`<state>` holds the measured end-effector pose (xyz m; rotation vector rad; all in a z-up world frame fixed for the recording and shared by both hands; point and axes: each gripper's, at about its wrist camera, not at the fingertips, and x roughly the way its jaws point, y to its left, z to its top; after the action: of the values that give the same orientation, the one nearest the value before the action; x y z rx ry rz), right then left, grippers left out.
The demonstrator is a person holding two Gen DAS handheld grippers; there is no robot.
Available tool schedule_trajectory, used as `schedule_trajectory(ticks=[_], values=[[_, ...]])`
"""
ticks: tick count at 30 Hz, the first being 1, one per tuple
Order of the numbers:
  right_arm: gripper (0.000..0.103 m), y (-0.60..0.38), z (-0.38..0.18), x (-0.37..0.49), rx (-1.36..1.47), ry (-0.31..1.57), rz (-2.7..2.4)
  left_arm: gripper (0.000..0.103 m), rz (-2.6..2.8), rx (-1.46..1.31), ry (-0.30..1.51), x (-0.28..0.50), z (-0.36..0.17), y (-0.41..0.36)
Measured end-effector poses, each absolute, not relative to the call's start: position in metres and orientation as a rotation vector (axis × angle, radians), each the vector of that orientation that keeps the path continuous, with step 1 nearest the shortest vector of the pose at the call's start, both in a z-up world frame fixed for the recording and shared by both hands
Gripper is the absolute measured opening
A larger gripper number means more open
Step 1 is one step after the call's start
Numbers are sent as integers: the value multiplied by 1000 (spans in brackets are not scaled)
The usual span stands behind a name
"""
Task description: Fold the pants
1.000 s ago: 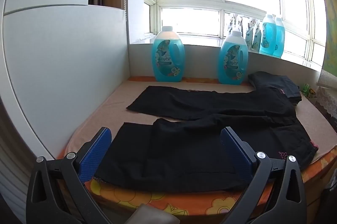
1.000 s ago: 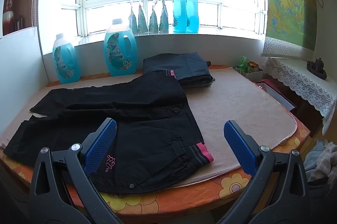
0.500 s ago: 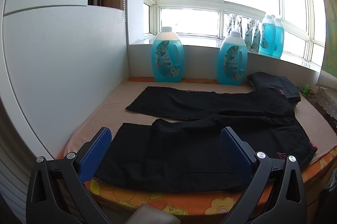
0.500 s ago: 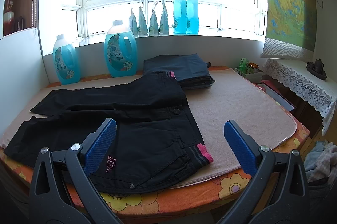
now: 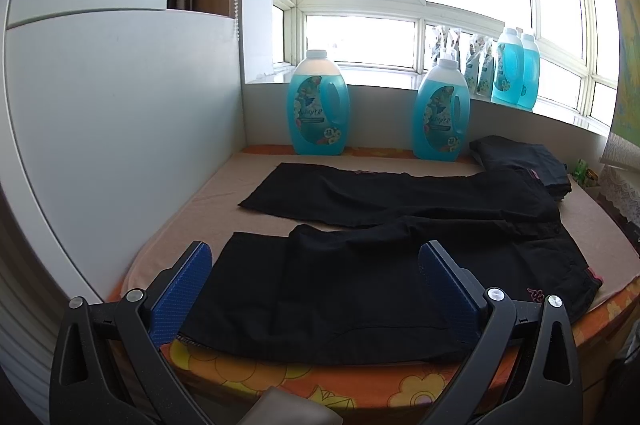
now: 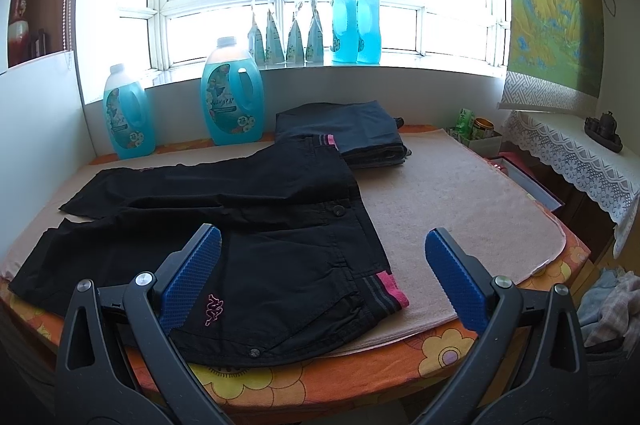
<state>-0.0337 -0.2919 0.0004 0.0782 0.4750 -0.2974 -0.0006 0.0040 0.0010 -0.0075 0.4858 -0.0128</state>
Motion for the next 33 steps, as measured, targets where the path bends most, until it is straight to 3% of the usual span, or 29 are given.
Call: schedule_trajectory(ticks=[33], values=[[103,-289,-5,-33,80,477,-298,103,-10,-4,482,-1,0,3]])
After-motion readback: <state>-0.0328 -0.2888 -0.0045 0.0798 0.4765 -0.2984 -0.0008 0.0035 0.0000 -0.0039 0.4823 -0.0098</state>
